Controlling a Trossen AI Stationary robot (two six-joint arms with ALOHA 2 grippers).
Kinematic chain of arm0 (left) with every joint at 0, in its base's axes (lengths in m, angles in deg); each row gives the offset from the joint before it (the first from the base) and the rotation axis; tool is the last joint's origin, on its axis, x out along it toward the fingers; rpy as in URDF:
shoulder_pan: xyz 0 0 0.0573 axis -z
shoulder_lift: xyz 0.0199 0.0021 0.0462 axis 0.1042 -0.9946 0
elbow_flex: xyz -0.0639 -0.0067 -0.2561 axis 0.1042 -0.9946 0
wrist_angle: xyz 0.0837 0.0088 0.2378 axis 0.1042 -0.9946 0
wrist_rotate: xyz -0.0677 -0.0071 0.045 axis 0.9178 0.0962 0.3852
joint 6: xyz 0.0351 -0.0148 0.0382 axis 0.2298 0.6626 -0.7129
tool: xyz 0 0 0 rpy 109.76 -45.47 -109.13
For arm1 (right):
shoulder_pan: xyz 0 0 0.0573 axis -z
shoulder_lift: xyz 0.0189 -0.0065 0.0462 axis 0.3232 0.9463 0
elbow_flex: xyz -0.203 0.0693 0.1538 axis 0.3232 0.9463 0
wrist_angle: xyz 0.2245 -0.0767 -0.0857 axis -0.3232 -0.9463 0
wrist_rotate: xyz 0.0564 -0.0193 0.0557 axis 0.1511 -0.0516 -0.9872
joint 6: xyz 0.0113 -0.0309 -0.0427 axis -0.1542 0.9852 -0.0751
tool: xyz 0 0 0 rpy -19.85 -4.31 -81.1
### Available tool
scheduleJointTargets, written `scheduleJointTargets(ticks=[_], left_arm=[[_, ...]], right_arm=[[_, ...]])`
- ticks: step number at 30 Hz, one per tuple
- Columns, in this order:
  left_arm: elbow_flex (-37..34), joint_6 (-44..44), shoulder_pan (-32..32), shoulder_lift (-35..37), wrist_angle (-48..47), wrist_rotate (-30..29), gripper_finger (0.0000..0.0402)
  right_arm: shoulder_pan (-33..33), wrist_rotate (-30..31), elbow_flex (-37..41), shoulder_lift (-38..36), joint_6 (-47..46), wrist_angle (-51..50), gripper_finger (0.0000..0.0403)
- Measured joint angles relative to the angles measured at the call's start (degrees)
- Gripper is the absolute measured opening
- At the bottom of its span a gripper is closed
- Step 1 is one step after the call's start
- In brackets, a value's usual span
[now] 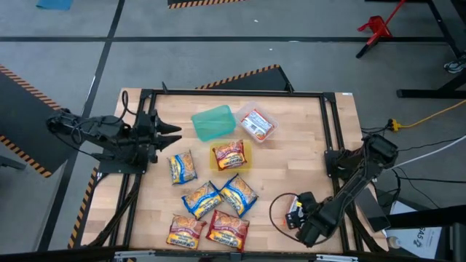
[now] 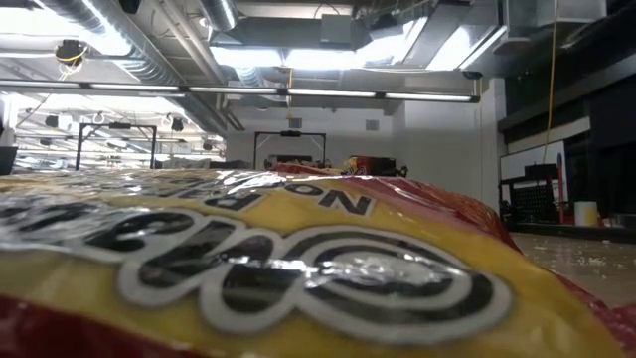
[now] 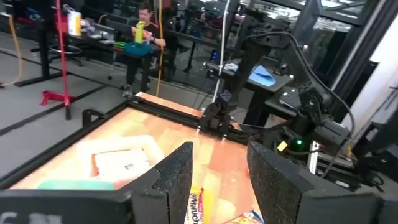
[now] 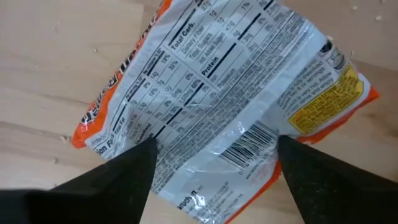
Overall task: Sort Maruchan noodles
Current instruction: Put the orange noodle pack into the white bin
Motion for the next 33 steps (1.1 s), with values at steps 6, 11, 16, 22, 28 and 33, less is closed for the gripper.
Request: scheduleJointTargets(ticks=[6,11,16,22,28,33], left_arm=[[0.00,-1.24,-3.57,-1.26,0.63,-0.05,0.0148],[-0.02,-0.98,-6.42,-2.82,0.70,0.08,0.0148],[-0.02,0.59,-9.00,-5.27,1.12,3.72,0.0147],[-0.04,2.15,-11.27,-7.53,1.93,6.13,0.0147],[-0.04,3.01,-12.18,-9.31,2.10,7.19,0.0147],[-0.04,3.60,-13.79,-9.38,2.01,9.87,0.0147]], right_arm=[[7.40,10.40,0.28,0.30,10.06,-0.81,0.0317],[13.53,11.61,-0.80,0.24,22.48,-1.69,0.0317],[15.41,12.03,-4.69,-0.44,24.84,-10.71,0.0317],[13.63,17.47,-4.30,-0.51,16.66,-11.50,0.0317],[13.45,20.66,3.41,-0.48,8.63,-5.49,0.0317],[13.93,25.02,7.73,-0.73,7.97,6.28,0.0317]])
